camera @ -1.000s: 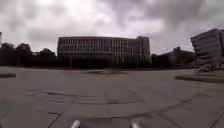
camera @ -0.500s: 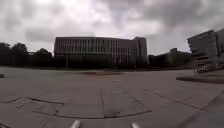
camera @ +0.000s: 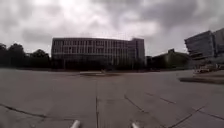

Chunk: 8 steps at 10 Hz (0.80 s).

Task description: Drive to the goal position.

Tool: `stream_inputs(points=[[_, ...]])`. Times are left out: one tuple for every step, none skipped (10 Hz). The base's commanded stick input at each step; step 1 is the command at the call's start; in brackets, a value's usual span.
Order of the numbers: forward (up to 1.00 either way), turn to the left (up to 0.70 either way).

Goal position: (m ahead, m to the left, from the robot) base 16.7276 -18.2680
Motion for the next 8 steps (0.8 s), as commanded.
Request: stream_inputs(points=[[1.00,-0.19],[1.00,-0.03],[1.00,-0.10],[1.00,-0.23],[1.00,-0.02],[1.00,-0.24],[1.00,-0.19],[1.00,-0.07]])
